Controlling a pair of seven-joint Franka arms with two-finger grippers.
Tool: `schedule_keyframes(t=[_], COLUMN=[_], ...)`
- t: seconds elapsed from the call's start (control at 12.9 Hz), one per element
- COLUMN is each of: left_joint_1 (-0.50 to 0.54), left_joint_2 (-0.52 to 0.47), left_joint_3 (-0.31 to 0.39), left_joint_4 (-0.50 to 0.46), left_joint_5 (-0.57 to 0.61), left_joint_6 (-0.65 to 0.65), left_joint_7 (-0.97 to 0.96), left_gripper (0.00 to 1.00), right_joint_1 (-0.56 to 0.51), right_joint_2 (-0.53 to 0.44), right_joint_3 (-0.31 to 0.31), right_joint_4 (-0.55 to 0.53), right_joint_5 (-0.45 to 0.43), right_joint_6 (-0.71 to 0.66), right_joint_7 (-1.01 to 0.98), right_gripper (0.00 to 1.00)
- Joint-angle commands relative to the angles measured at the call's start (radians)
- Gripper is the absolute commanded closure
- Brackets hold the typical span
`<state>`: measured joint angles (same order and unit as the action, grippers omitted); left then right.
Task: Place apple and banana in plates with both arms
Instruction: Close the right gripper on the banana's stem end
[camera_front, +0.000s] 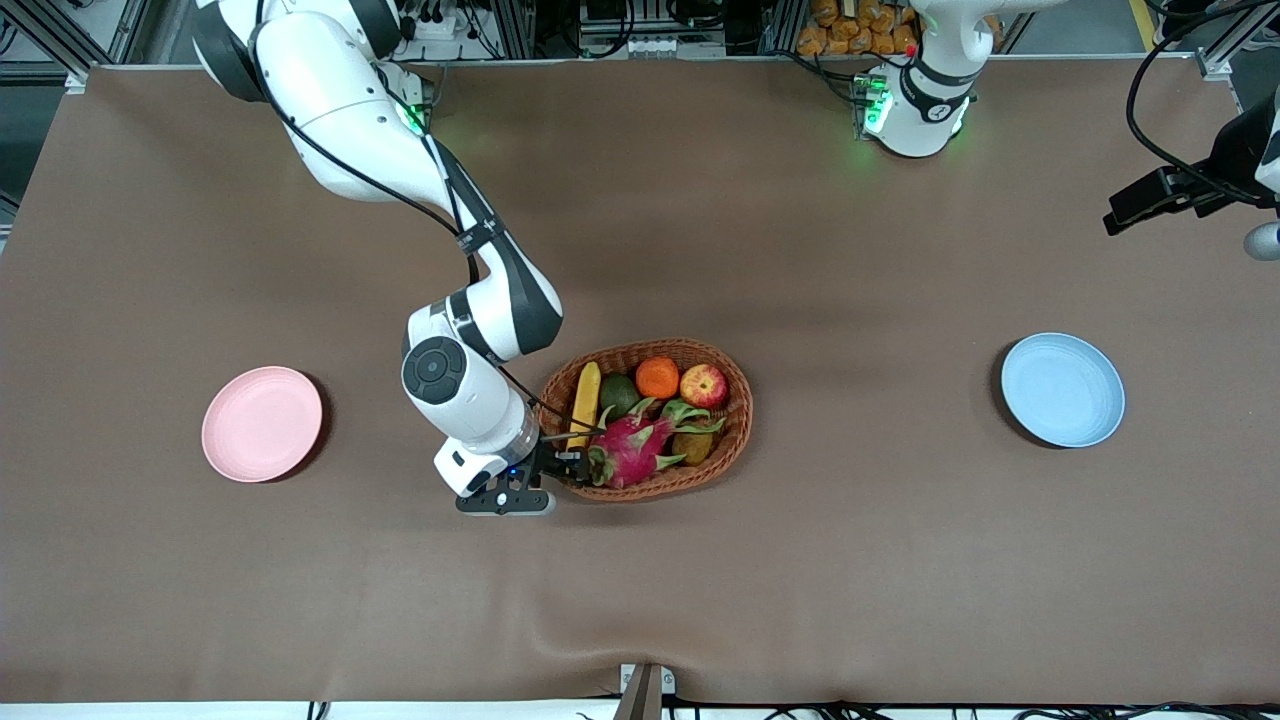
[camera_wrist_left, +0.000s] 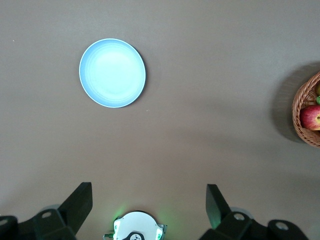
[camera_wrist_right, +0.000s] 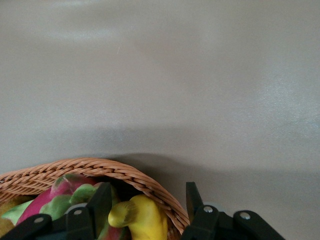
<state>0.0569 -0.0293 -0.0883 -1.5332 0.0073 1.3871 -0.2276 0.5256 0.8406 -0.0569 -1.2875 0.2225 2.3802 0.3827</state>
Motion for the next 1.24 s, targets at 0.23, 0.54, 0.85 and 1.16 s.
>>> schedule_keyframes(t=[0.23,0.54,0.85,1.16], left_joint_1=[0.000,0.001,0.003,0.000], left_joint_2=[0.003,0.003,0.002,0.002], left_joint_3=[-0.008,-0.008,-0.008,-0.008], left_joint_4=[0.010,0.010,0.008,0.008], left_joint_5=[-0.003,-0.004,-0.004,-0.004], left_joint_6=[0.004,0.003,0.001,0.001], left_joint_7=[0.020,0.020,0.020,0.020], left_gripper=[0.00,0.00,0.00,0.00], right_joint_1=[0.024,0.036,0.030,0.021], right_joint_2=[0.022,0.026,0.029,0.029], right_joint_3=[-0.007,-0.009,-0.009,-0.009], right_joint_4=[0.036,0.025,0.014,0.005], right_joint_5=[0.015,0.012,0.011,0.011], right_joint_6=[-0.015,-0.015,-0.015,-0.016], right_joint_7=[0.048,0.056,0.056,0.058], right_gripper=[0.32,0.32,0.35,0.39])
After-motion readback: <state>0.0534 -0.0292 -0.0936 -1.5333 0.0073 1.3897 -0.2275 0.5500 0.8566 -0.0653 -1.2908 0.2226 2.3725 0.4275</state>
